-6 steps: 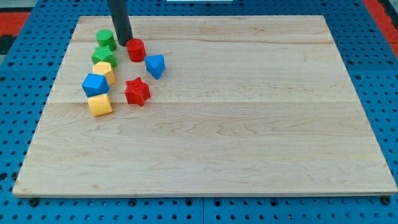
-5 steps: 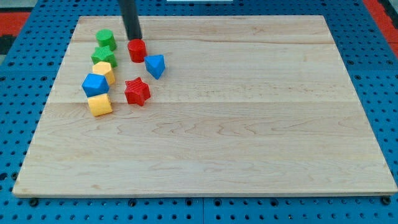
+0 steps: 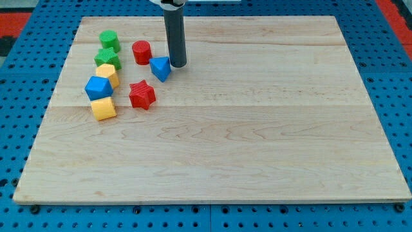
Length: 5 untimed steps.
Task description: Push the blue triangle towards the bottom of the red circle
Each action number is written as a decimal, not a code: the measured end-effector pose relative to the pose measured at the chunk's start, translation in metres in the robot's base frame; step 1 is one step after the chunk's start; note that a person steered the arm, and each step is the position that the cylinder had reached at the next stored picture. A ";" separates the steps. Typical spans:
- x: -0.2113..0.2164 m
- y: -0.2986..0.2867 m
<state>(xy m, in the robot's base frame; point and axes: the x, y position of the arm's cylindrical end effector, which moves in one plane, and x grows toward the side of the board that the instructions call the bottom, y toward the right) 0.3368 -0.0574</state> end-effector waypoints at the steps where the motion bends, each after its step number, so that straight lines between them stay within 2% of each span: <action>1: 0.000 0.000; 5: 0.002 -0.019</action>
